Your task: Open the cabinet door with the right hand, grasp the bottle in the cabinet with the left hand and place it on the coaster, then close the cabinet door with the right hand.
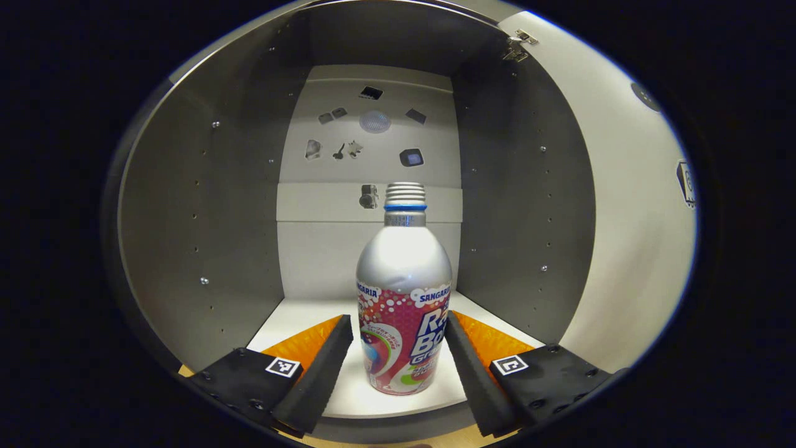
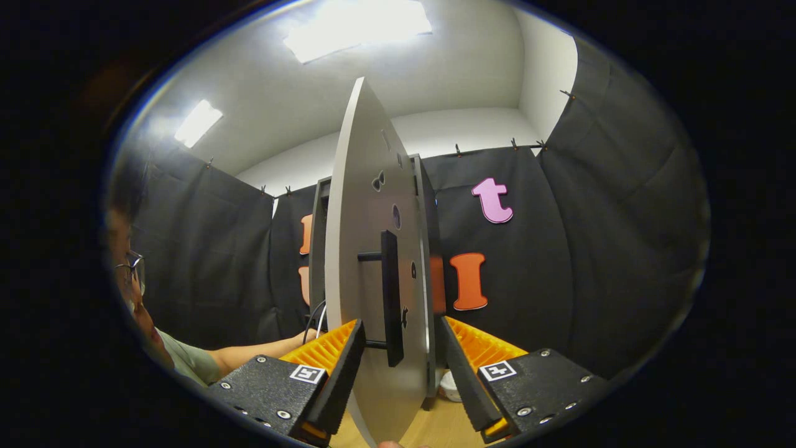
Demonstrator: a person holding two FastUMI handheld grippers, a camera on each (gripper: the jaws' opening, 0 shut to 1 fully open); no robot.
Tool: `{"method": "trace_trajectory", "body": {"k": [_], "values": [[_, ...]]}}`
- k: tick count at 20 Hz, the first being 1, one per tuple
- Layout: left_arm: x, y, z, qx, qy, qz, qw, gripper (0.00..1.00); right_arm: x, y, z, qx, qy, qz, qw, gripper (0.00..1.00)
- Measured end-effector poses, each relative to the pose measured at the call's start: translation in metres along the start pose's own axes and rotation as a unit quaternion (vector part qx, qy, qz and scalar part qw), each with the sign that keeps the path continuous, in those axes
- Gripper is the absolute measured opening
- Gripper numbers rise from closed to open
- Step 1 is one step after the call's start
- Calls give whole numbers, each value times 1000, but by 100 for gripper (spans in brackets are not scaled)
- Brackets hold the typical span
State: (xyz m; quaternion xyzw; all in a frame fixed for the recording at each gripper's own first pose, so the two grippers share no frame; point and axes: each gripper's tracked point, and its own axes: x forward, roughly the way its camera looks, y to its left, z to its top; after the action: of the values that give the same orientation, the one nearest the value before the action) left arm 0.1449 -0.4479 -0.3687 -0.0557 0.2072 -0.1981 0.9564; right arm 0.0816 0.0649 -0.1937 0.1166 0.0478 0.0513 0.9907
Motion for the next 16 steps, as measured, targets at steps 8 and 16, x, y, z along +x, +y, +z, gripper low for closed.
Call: {"method": "trace_trajectory", "body": {"k": [8, 16], "values": [[8, 0, -1, 7, -3, -14, 1000, 86, -1, -1, -2, 27, 6, -11, 1000, 76], [-45, 4, 20, 25, -27, -26, 999, 84, -3, -1, -2, 34, 10, -19, 999, 76]]}}
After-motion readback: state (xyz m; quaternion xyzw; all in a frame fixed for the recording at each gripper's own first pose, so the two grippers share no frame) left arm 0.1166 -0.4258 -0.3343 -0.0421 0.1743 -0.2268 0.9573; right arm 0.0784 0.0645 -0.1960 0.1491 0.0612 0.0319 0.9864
